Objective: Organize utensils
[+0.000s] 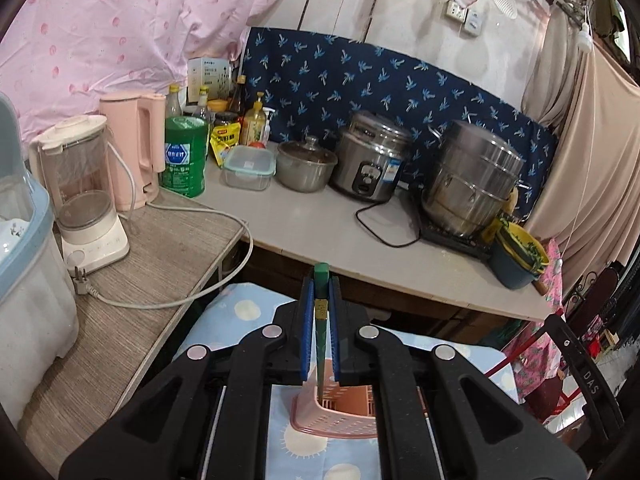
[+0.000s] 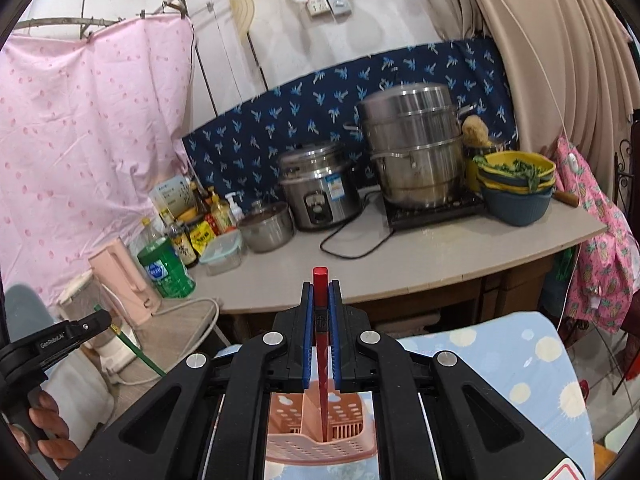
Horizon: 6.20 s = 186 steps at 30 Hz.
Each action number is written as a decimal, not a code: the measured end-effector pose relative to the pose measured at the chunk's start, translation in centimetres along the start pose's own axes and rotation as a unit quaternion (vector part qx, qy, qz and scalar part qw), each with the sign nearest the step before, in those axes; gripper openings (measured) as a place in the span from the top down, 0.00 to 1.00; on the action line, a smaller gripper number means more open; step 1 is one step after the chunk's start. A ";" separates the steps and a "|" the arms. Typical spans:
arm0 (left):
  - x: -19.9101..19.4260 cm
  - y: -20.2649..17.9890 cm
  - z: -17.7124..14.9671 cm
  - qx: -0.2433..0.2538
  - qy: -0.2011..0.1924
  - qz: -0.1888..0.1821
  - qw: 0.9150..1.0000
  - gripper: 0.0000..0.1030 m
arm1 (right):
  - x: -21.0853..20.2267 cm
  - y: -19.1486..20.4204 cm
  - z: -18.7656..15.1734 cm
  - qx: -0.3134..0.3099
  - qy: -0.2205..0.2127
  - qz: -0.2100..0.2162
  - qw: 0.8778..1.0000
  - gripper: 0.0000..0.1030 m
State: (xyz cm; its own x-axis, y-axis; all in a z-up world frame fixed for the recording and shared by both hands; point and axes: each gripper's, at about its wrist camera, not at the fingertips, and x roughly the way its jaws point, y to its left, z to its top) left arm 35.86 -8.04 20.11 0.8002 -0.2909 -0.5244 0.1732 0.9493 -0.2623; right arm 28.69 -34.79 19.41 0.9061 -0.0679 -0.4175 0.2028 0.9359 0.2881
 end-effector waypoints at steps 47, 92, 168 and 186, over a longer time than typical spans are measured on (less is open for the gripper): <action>-9.8 2.9 -14.2 0.051 0.068 0.062 0.995 0.56 | -14.4 2.7 -14.8 -0.051 0.055 -0.007 0.997 0.52; -12.6 5.8 -32.4 0.096 0.202 0.064 0.973 0.53 | -18.5 -2.7 -32.9 -0.056 0.207 -0.073 0.974 0.53; -13.6 5.5 -30.7 0.086 0.210 0.035 0.973 0.93 | -20.9 -2.8 -29.0 -0.050 0.169 -0.059 0.983 0.94; -14.8 6.3 -25.0 0.060 0.160 0.028 0.985 0.93 | -19.8 -4.7 -27.4 -0.049 0.169 -0.072 0.982 0.68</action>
State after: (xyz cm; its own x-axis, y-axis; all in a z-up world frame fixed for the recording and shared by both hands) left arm 10.80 -0.74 5.98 0.5916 -0.2418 -0.7692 0.2156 0.9667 -0.1380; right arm -0.37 -28.37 2.72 0.6923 -0.0981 -0.7149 0.2673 0.9551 0.1278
